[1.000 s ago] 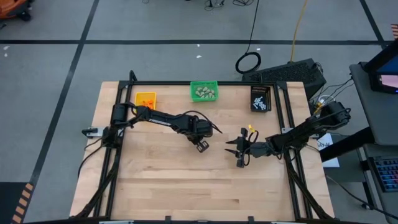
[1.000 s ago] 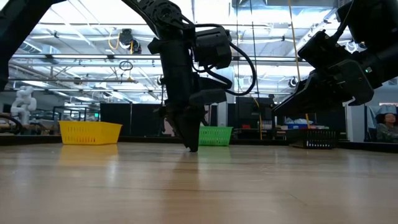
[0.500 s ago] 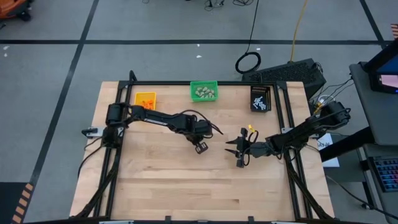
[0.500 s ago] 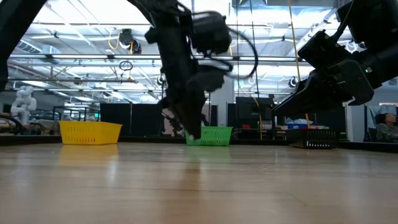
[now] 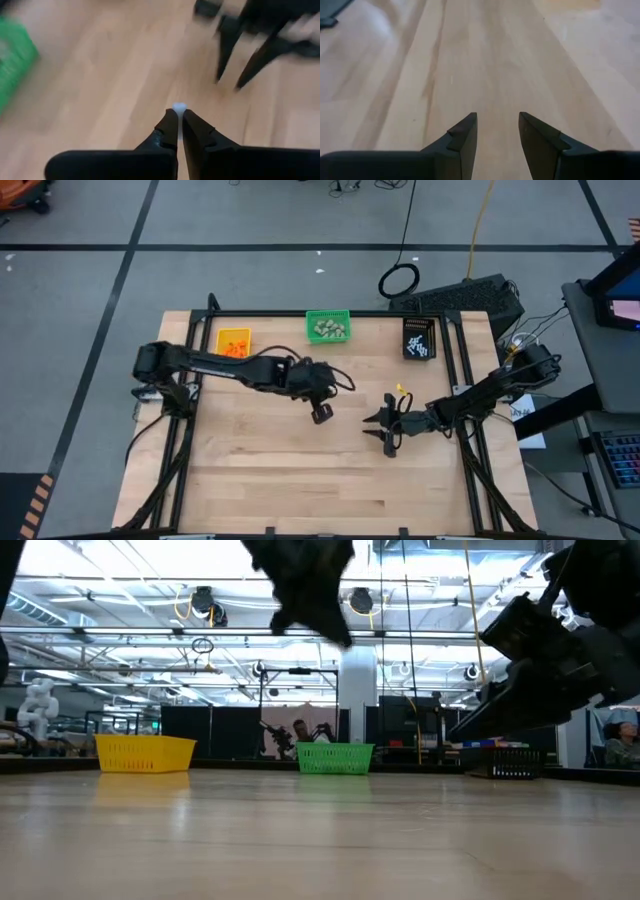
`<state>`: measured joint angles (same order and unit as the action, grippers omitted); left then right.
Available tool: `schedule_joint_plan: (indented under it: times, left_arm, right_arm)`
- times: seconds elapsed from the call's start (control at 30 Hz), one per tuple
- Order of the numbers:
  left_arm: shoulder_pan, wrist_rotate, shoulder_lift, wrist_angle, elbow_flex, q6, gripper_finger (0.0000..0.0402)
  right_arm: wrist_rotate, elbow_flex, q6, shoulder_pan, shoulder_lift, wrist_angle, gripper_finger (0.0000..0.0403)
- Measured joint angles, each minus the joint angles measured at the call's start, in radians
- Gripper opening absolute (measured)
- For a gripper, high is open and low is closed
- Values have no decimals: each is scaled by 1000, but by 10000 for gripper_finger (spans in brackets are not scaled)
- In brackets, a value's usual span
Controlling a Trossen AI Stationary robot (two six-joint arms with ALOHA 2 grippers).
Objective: Sort Halloween decoration
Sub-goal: Put the white bone toy into the black bin
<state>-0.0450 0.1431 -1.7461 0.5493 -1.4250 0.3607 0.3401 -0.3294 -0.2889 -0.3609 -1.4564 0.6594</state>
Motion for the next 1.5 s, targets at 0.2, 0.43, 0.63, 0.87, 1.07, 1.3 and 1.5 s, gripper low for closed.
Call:
schedule_joint_plan:
  times: [0.2,0.43,0.63,0.87,1.07,1.3,1.5]
  left_arm:
    - [-104,153,110,-122,72,-4,8]
    - [-235,264,146,-364,213,-12,8]
    - [-328,315,150,-643,355,-8,8]
    - [-361,323,149,-953,443,-61,8]
    - [-372,325,147,-1108,491,-112,8]
    - [-403,332,132,-1240,563,-116,8]
    - [-446,334,87,-1410,625,-154,8]
  right_arm:
    - [26,0,72,-20,-5,80,130]
    - [56,0,126,-89,-5,160,130]
    - [198,-1,168,-183,-5,184,130]
    - [269,-49,432,-272,-5,174,130]
    - [262,-102,737,-297,-5,165,130]
    - [262,-157,832,-296,-5,106,131]
    - [263,-188,906,-300,-5,6,131]
